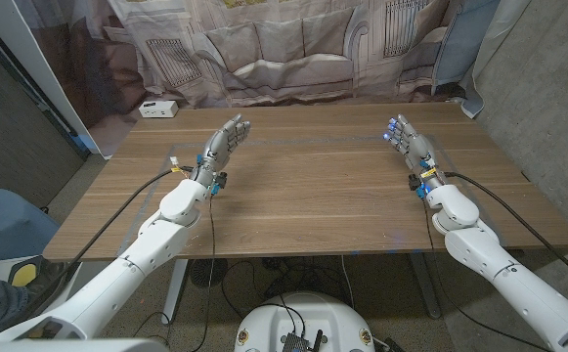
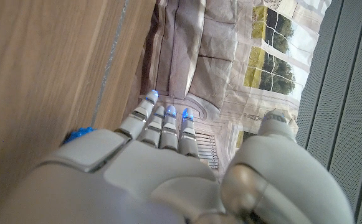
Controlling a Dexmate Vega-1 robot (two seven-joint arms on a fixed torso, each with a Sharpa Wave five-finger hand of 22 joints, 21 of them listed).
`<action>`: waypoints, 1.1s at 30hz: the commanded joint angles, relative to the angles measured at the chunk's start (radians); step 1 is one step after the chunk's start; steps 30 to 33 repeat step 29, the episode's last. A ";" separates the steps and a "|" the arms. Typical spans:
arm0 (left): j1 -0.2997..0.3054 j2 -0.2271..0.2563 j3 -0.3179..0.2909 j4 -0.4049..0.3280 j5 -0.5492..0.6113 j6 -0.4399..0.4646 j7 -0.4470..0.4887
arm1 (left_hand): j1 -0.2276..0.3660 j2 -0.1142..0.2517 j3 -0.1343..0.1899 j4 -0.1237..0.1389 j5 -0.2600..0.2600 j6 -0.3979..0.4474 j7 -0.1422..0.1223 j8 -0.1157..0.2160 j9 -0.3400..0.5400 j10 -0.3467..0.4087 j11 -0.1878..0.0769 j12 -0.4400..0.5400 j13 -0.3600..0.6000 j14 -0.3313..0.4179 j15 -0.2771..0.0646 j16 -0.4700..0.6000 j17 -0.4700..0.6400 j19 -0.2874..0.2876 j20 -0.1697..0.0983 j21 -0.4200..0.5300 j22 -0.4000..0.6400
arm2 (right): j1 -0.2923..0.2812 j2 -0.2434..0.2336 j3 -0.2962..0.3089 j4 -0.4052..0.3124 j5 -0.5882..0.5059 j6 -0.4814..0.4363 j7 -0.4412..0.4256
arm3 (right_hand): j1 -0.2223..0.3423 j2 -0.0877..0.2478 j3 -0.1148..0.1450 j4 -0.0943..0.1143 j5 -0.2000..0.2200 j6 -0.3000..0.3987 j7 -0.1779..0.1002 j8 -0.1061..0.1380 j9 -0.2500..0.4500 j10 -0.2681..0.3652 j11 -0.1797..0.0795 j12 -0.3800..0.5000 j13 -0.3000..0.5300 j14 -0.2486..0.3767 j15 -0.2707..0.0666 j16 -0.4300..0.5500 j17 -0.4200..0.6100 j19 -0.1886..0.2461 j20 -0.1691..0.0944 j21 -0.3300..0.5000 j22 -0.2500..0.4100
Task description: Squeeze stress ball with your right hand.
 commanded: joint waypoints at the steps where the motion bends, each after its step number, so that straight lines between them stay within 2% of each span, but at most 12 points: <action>1: -0.009 -0.014 0.018 0.015 0.007 0.005 0.001 | 0.008 0.000 0.006 0.002 -0.001 -0.006 0.000 -0.002 0.003 -0.003 0.003 -0.004 0.002 -0.006 0.000 -0.001 0.002 -0.003 -0.001 -0.001 0.005 | 0.005 0.023 -0.009 0.051 0.058 0.004 0.087 | -0.011 -0.003 -0.007 0.004 0.004 -0.005 0.001 0.000 0.002 -0.005 -0.001 -0.001 0.003 -0.007 0.000 0.000 0.003 -0.007 -0.003 0.001 0.003; 9: -0.012 -0.002 0.024 0.015 0.002 0.036 -0.006 | 0.007 0.000 0.005 0.002 -0.001 -0.020 -0.003 -0.006 0.003 -0.015 0.004 -0.008 0.002 -0.015 0.001 -0.004 0.002 -0.009 -0.002 -0.003 0.005 | 0.002 0.036 -0.015 0.064 0.041 0.019 0.075 | -0.018 -0.005 -0.011 0.006 0.005 -0.006 0.006 0.001 0.002 -0.006 0.000 0.001 0.003 -0.008 -0.002 0.002 0.003 -0.007 -0.004 0.004 0.003; 33: -0.046 -0.010 0.026 0.092 -0.019 0.012 -0.057 | 0.006 -0.001 0.005 0.002 -0.001 -0.012 -0.008 0.000 0.003 -0.007 -0.010 -0.004 0.002 -0.013 -0.015 -0.001 0.002 -0.005 -0.008 0.000 0.005 | 0.006 0.045 -0.018 0.053 0.025 -0.012 0.024 | -0.036 -0.004 -0.017 0.013 0.009 0.001 0.016 0.006 0.001 -0.004 0.006 0.005 0.002 -0.006 0.003 0.006 0.003 -0.005 -0.004 0.009 0.003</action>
